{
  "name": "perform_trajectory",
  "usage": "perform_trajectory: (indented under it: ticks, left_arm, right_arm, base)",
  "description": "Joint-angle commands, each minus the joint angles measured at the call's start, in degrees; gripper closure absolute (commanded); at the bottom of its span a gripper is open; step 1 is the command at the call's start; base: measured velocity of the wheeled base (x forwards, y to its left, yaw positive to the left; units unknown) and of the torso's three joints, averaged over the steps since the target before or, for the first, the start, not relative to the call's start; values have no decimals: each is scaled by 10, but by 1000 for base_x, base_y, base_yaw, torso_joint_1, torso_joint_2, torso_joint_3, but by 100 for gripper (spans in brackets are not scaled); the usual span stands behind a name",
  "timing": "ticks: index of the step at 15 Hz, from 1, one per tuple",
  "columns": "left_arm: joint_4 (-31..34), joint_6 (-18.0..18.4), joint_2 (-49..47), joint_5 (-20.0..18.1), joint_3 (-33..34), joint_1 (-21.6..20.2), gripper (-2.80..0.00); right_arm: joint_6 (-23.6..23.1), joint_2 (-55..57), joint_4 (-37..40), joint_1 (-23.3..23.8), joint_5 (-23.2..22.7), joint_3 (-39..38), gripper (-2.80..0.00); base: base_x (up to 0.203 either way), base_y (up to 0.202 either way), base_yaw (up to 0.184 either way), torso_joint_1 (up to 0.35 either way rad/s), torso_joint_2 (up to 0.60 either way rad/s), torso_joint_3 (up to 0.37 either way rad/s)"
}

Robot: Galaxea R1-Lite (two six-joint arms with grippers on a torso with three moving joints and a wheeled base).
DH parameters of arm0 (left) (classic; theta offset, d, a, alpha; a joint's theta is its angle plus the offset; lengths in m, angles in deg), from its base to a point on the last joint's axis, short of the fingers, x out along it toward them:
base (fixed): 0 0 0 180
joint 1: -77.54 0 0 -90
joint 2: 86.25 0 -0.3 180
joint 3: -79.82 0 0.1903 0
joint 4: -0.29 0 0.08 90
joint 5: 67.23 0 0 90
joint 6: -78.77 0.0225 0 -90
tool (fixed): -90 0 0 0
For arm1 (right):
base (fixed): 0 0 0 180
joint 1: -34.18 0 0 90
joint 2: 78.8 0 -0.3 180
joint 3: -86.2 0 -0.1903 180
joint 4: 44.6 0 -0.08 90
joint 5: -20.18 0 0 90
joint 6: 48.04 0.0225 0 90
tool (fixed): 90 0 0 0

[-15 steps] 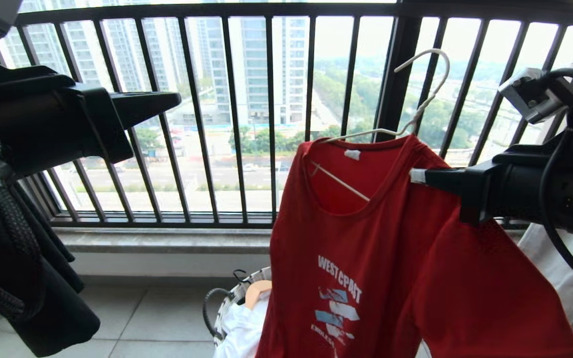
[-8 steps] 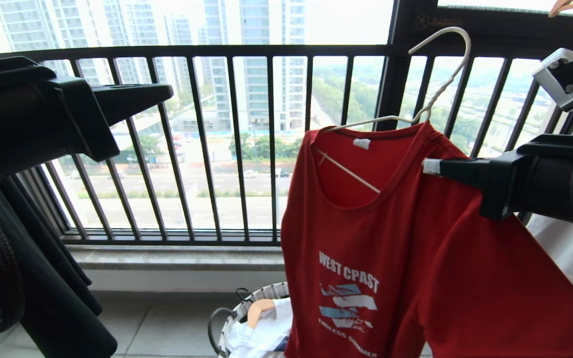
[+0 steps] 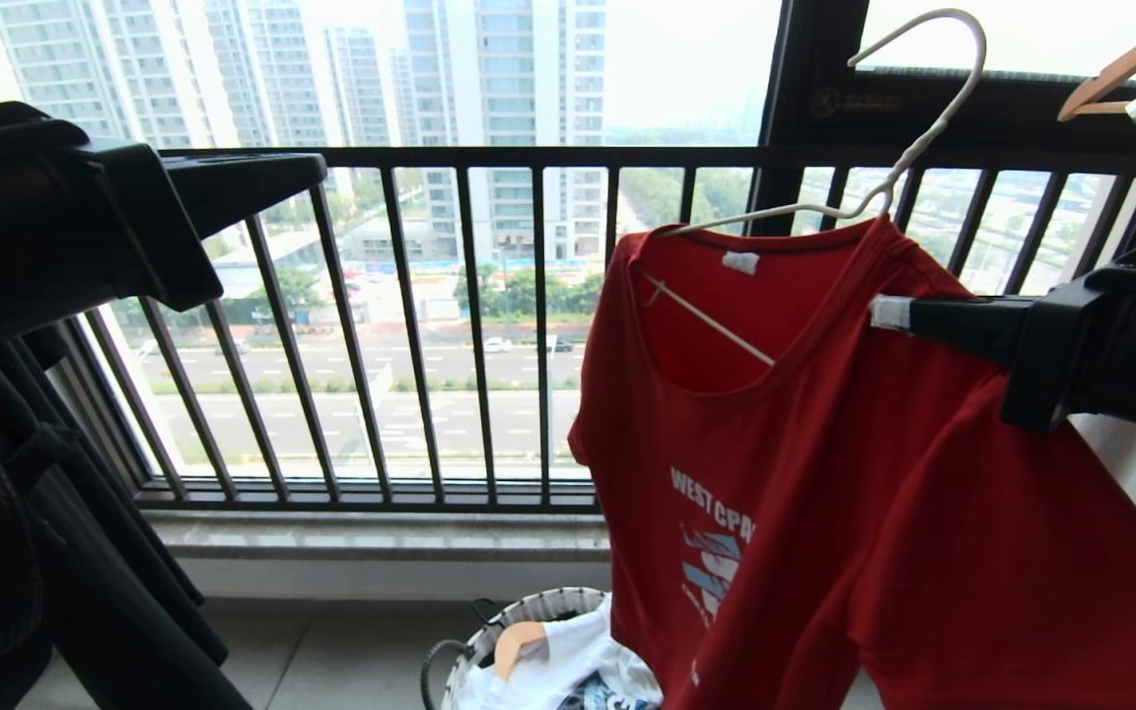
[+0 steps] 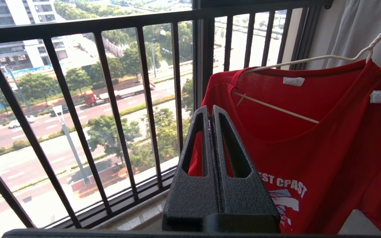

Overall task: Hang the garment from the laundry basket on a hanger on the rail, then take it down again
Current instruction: Hang the clothes rack on the clothesline

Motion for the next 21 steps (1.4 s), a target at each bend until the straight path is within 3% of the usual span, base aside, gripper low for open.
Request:
perform_trajectory:
  ticks: [1,10,14,21]
  left_arm:
    - [-1,6,1,19,-5,-1,0]
    - [6,43,60,22,10,0,0]
    - [5,89,76,18,27,0,0]
    - [3,92,84,18,28,1,0]
  right_arm:
    - [-1,-19,2,1,1,0,0]
    - [-55,-74,5,1,2,-26,0]
    - [-74,-79,5,-1,1,-32,0]
    - [-104,-92,6,-1,0,-44,0]
  base:
    - [0,0,0,211,-505,-305]
    - [0,0,0,229,-531,-309]
    - [0,0,0,263,-585,-328]
    - [0,0,0,206,-437,-234]
